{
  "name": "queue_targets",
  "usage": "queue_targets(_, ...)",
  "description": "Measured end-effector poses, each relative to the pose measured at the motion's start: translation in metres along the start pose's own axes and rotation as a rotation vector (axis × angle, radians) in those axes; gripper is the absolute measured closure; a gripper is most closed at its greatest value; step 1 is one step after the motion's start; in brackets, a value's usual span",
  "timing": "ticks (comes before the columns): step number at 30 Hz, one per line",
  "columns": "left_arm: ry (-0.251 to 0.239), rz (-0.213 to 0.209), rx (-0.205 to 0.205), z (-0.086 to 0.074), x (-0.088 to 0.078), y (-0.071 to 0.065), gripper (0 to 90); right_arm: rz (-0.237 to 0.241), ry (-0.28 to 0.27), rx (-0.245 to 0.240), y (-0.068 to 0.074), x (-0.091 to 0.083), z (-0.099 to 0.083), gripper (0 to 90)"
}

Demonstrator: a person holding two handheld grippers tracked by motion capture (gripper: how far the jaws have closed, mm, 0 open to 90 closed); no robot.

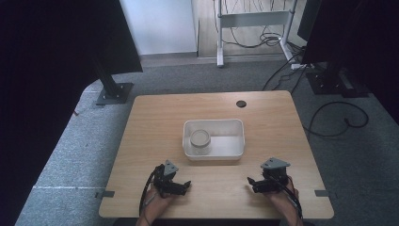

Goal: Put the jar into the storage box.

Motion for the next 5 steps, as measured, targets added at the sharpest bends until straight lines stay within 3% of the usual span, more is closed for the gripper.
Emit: queue_targets(5,0.000,0.000,0.000,0.0000,0.0000,0.0000,0.0,-0.010,0.018,-0.004,-0.0016,0.0016,-0.0039,2.7)
Point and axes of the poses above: each handheld gripper's, and its own axes: x roughly forward along the jaws, z roughly out of its top, y roughly to its left, the point moved 2 cm from there along x, roughly forward along the jaws, and after that the axes turned 12 degrees about x, right-handed, at the moved point
